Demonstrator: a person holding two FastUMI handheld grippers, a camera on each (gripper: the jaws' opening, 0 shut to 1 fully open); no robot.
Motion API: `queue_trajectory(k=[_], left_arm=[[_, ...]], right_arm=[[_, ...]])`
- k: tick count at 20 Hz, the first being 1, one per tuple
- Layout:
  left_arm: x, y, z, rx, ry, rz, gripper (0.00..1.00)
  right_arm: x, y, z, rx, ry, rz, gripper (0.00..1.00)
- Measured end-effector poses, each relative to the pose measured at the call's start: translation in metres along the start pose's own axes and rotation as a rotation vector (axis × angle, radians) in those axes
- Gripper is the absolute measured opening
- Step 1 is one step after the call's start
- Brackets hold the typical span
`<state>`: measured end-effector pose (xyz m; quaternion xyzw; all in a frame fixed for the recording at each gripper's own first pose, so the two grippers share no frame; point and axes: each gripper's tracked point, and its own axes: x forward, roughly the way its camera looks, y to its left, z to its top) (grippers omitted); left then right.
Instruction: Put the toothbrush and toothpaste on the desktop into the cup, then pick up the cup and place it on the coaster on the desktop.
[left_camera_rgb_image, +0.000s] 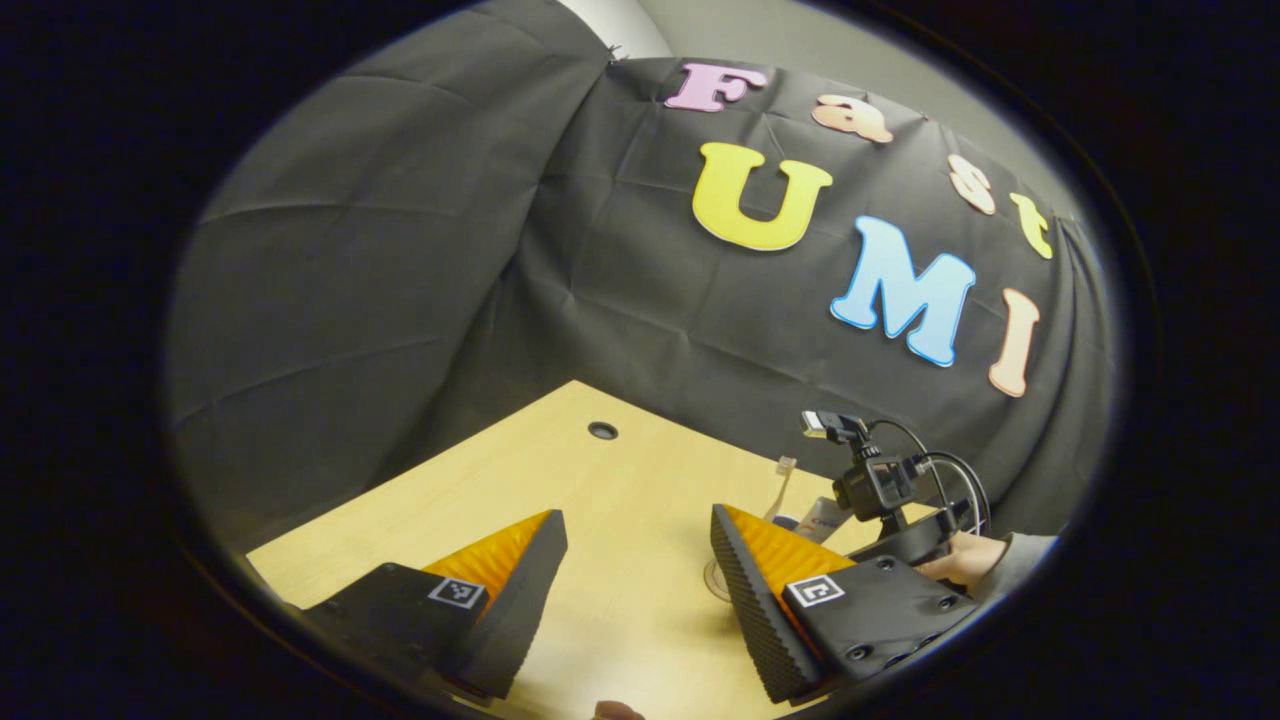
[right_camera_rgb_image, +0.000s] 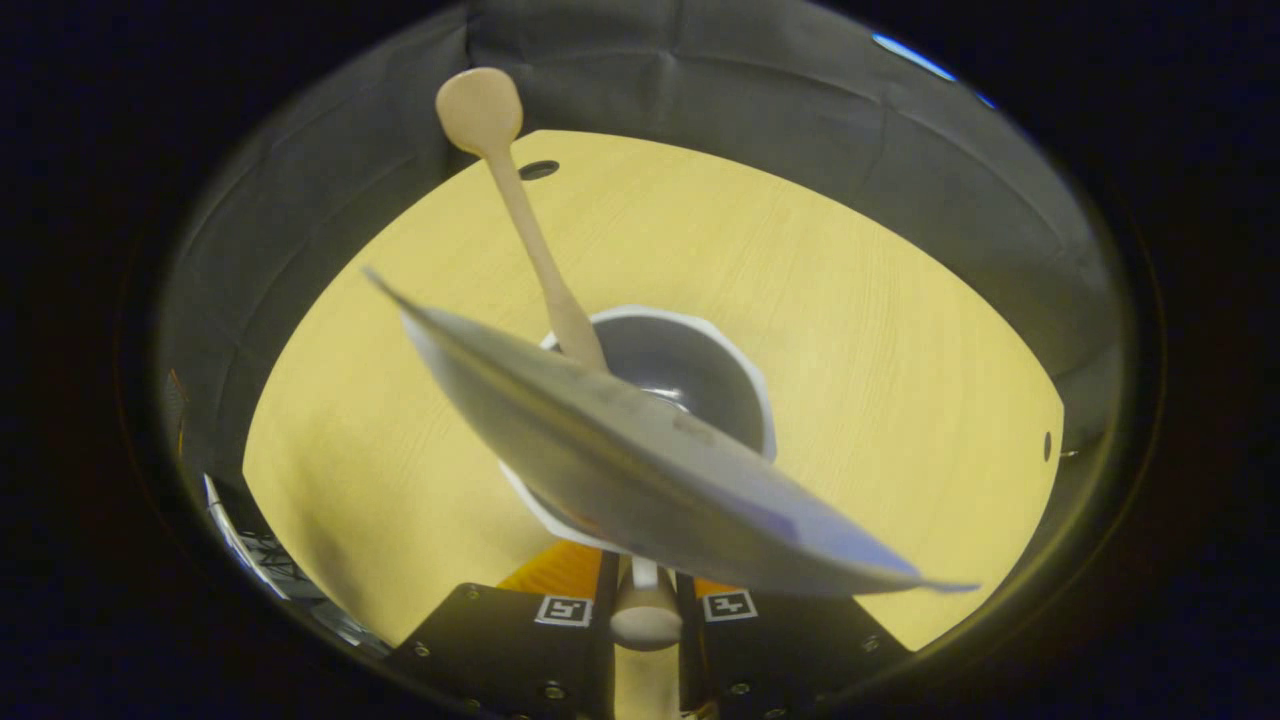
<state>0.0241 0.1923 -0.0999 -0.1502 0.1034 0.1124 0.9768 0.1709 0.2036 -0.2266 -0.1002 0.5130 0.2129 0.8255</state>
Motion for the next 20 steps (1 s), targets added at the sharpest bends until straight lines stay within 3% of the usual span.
queue_trajectory(k=[7, 8, 10, 12, 20], left_arm=[[-0.001, -0.004, -0.005, 0.009, 0.011, -0.010, 0.94], [-0.001, -0.006, -0.003, 0.017, 0.007, -0.013, 0.94], [-0.001, -0.012, 0.001, 0.034, -0.002, -0.024, 0.94], [-0.001, -0.019, 0.004, 0.042, -0.007, -0.039, 0.94], [-0.002, -0.069, 0.015, 0.096, -0.021, -0.159, 0.94]], right_arm=[[-0.003, -0.006, -0.004, 0.023, -0.011, 0.007, 0.27], [-0.013, -0.005, -0.004, 0.029, -0.029, 0.013, 0.28], [-0.032, -0.005, -0.007, 0.049, -0.068, 0.025, 0.41], [-0.047, -0.006, -0.006, 0.074, -0.121, 0.025, 0.35], [-0.142, -0.029, -0.037, 0.279, -0.366, -0.026, 0.38]])
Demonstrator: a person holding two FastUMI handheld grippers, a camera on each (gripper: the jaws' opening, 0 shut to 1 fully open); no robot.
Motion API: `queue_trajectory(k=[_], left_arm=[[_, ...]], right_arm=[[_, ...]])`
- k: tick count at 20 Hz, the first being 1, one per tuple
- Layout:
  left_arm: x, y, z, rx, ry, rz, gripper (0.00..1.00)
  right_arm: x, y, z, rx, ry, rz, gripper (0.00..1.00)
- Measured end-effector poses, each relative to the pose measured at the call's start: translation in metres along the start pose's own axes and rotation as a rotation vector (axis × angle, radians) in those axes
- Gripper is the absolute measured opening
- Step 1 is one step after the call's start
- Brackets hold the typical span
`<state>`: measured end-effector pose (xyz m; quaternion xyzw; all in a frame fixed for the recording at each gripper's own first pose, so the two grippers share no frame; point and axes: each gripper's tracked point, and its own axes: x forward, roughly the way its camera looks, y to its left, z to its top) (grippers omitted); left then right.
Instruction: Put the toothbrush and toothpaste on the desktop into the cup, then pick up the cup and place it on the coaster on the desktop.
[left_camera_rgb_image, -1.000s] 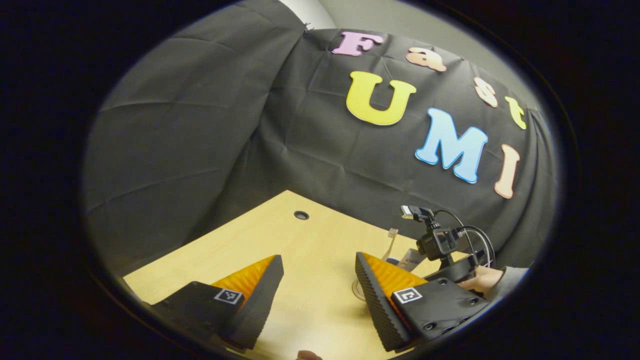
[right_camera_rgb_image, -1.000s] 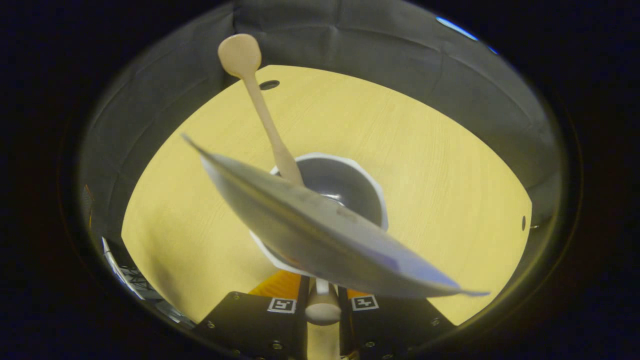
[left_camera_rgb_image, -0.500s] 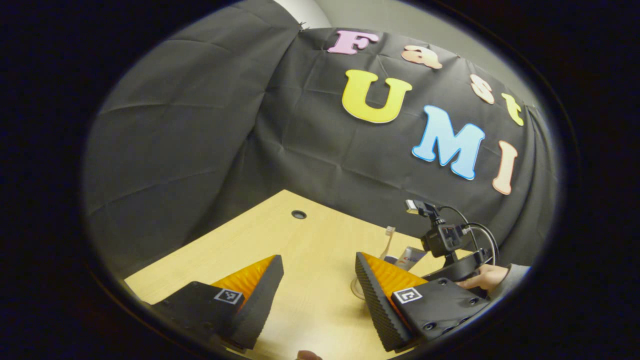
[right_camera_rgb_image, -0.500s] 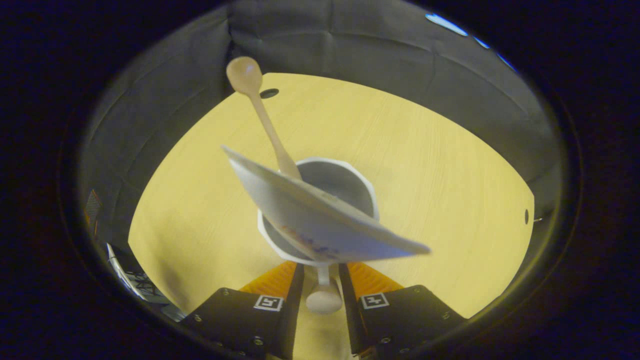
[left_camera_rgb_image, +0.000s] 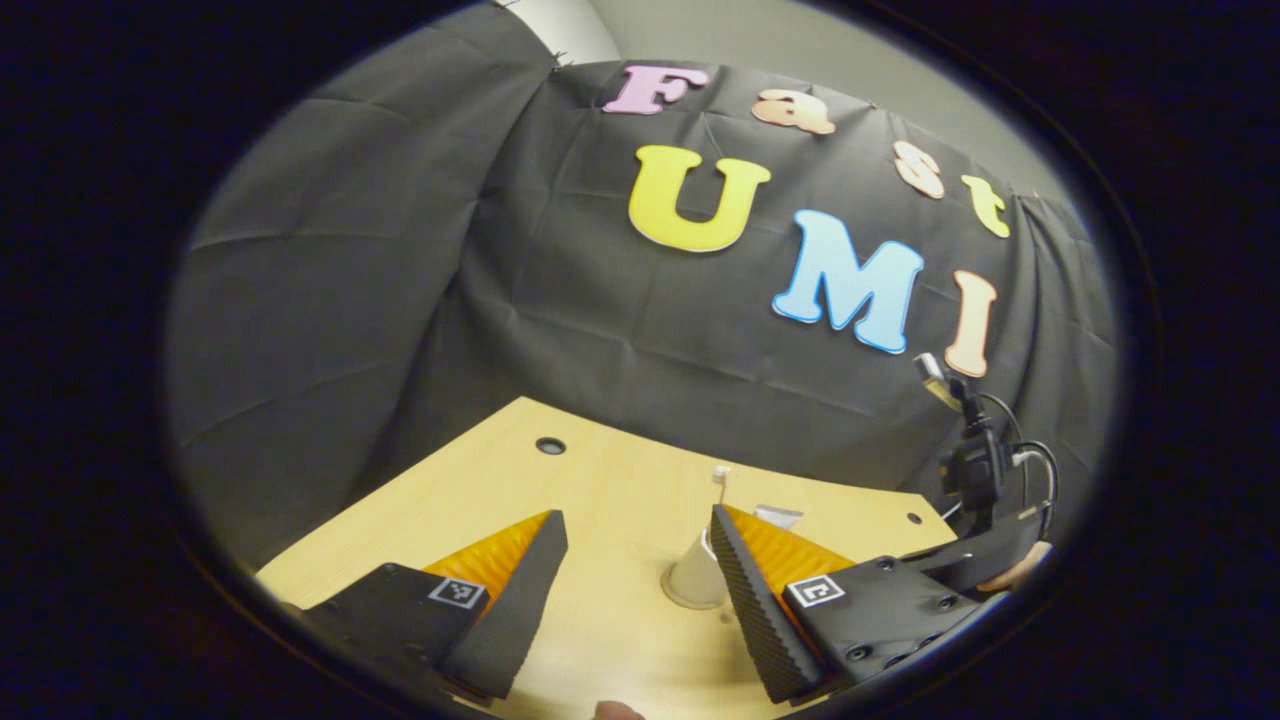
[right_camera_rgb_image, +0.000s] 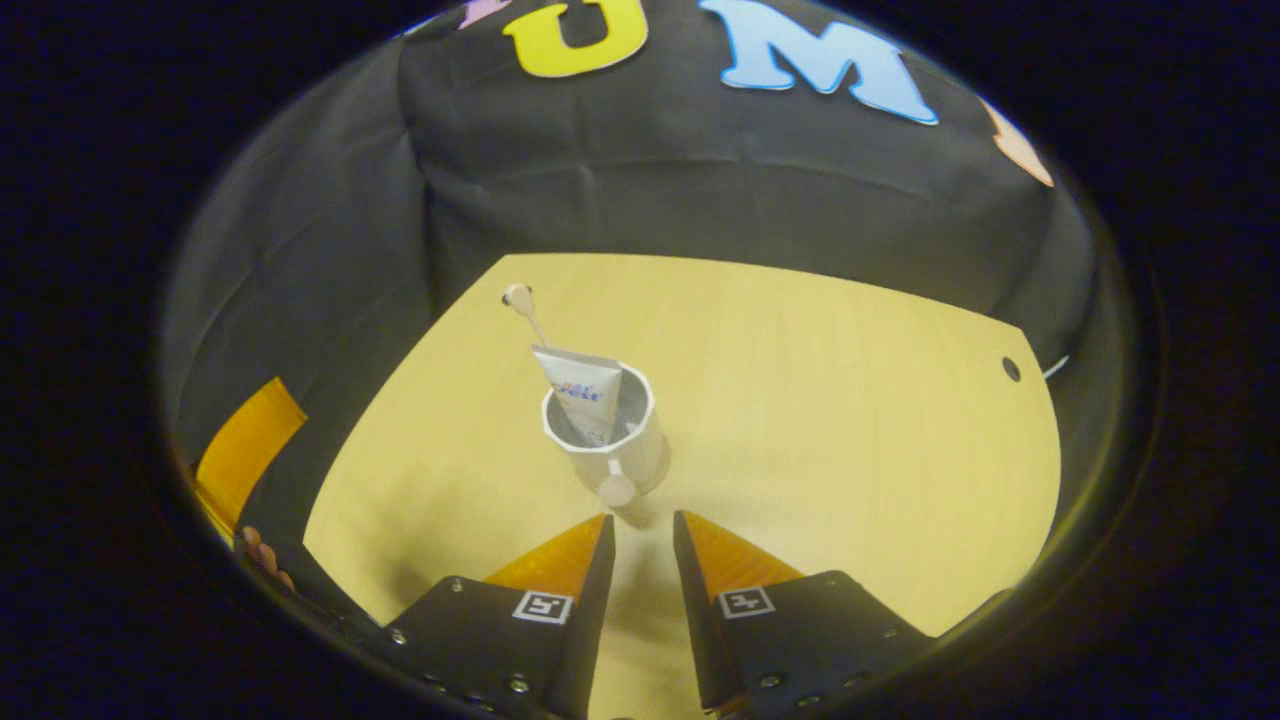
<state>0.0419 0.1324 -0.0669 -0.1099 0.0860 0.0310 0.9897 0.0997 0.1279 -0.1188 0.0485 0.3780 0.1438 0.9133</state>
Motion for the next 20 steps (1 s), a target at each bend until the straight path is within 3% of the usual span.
queue_trajectory(k=[6, 11, 12, 20], left_arm=[[0.002, -0.047, 0.006, 0.038, -0.008, -0.102, 0.93], [-0.003, -0.080, 0.010, 0.047, -0.017, -0.172, 0.96], [-0.005, -0.086, 0.012, 0.052, -0.020, -0.181, 0.96], [-0.022, -0.100, 0.020, 0.064, -0.038, -0.203, 0.93]], right_arm=[[-0.071, -0.044, 0.018, 0.107, -0.259, -0.122, 0.38], [-0.124, -0.071, 0.022, 0.095, -0.436, -0.244, 0.34], [-0.130, -0.074, 0.022, 0.088, -0.453, -0.262, 0.38], [-0.157, -0.073, 0.012, 0.140, -0.622, -0.309, 0.35]])
